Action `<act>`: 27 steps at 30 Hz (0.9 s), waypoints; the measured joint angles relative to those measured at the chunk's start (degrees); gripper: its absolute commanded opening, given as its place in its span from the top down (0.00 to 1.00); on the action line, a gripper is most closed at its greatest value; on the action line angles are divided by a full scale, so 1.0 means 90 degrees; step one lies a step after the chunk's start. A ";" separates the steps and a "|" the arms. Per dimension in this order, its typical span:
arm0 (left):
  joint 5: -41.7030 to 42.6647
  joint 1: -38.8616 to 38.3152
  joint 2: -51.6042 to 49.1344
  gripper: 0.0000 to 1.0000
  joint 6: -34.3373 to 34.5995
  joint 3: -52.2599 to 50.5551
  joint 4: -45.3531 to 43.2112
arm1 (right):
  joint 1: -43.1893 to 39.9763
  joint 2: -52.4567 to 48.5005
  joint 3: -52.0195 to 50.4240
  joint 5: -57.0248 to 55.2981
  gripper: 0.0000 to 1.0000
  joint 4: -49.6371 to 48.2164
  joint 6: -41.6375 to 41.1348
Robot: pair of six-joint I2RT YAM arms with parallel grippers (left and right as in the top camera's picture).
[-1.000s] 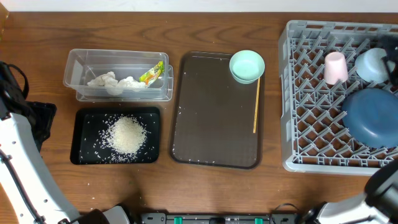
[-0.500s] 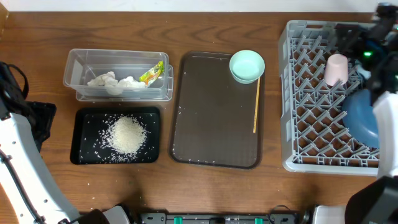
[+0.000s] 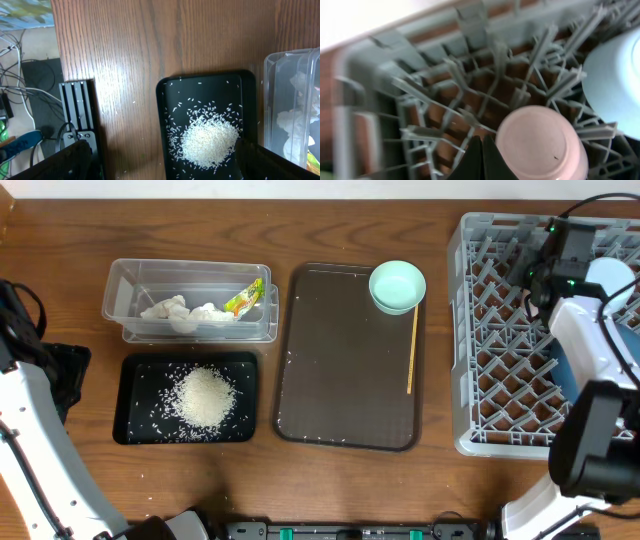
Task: Sort waste into correct bins and load items into the dishwasher rack
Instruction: 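Raise the right gripper and reach left to the mint saucer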
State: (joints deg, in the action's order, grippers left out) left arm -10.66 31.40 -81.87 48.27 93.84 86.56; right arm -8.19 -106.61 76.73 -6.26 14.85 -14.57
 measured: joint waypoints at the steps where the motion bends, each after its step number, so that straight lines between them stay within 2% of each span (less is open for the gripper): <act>1: -0.0002 0.0000 0.0000 0.06 0.0000 0.0000 0.0000 | 0.0000 -0.0058 0.0000 -0.0061 0.99 0.0024 0.0000; 10: -0.0002 0.0000 0.0000 0.06 0.0000 0.0000 -0.0002 | -0.0007 -0.0112 0.0002 -0.0867 0.95 0.0289 -0.0007; 13: -0.0002 0.0000 0.0000 0.06 0.0000 0.0000 0.0000 | -0.0007 -0.0056 0.0017 -0.0957 0.99 0.0493 0.0005; 23: 0.0000 0.0000 0.0000 0.06 0.0000 -0.0002 0.0000 | -0.0335 0.0151 0.0061 -0.1277 0.99 0.1324 -0.0270; 27: 0.0000 0.0000 0.0000 0.06 0.0000 0.0000 0.0000 | -0.0352 0.0342 0.0036 -0.1273 0.91 0.1462 -0.0362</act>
State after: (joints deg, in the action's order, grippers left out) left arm -10.66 31.40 -81.87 48.27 93.84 86.56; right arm -11.35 -103.53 77.06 -17.72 28.01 -17.82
